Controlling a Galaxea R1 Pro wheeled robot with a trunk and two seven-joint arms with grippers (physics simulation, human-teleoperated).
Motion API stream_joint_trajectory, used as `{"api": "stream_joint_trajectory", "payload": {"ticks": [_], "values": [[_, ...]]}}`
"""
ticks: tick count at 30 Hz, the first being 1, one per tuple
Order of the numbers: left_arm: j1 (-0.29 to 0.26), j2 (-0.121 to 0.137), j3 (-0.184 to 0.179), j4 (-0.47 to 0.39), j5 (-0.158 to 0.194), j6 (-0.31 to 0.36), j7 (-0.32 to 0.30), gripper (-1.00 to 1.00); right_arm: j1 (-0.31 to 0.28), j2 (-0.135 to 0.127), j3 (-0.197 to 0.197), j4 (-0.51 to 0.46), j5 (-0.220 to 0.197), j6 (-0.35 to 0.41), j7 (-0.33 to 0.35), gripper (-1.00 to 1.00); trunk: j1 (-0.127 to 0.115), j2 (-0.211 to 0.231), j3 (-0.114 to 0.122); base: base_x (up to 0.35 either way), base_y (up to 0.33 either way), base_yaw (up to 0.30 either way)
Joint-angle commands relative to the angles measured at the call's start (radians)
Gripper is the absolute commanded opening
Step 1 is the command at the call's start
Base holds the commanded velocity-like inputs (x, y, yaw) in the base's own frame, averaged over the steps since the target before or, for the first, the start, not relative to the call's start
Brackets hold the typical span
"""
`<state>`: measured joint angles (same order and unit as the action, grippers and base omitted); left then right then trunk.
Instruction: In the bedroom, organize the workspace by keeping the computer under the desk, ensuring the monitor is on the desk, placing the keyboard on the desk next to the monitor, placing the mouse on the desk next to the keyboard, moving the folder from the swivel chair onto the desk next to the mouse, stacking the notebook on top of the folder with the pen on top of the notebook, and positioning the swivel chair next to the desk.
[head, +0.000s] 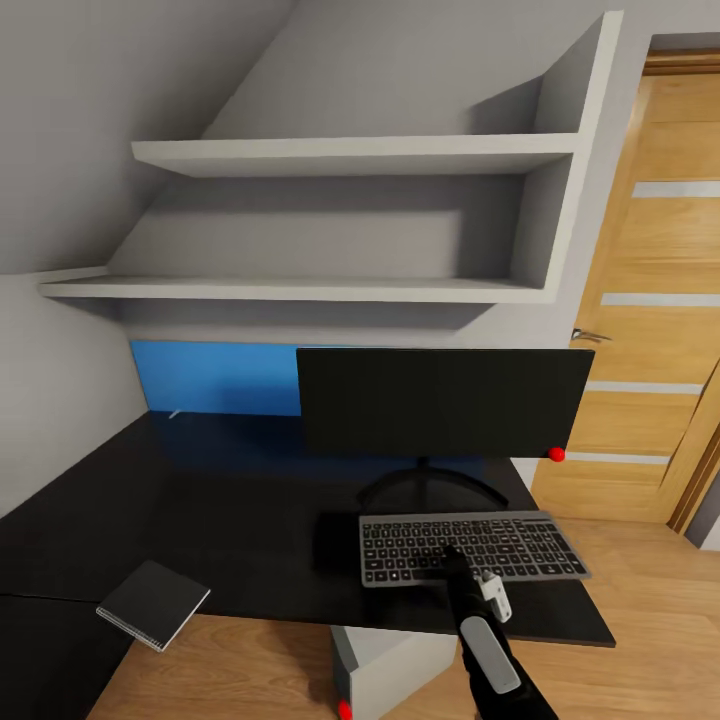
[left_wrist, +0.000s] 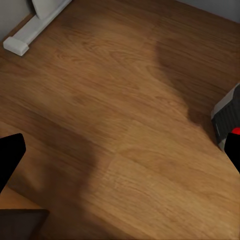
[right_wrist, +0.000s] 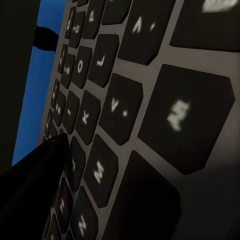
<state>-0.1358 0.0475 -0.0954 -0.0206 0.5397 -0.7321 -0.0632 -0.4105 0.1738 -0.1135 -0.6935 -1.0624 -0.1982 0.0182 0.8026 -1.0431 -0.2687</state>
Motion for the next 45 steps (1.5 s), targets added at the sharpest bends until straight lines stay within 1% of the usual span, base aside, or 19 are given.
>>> {"api": "stream_joint_trajectory", "payload": {"ticks": [1,17,45], "values": [[-0.001,0.0,-0.007,0.001,0.011,-0.003,-0.006,1.0,-0.001,0.001,0.001,0.0,-0.011,-0.002,0.001,-1.0,0.0,-0.001,-0.001,0.0,0.0,0.0],[-0.001,0.0,-0.007,0.001,0.011,-0.003,-0.006,1.0,-0.001,0.001,0.003,0.001,-0.015,0.0,0.004,-1.0,0.0,-0.001,-0.001,0.042,0.032,0.0],[-0.001,0.0,-0.007,0.001,0.011,-0.003,-0.006,1.0,-0.001,0.001,0.005,0.002,-0.016,0.007,0.005,-1.0,0.0,-0.001,-0.001,0.001,0.001,0.0]]}}
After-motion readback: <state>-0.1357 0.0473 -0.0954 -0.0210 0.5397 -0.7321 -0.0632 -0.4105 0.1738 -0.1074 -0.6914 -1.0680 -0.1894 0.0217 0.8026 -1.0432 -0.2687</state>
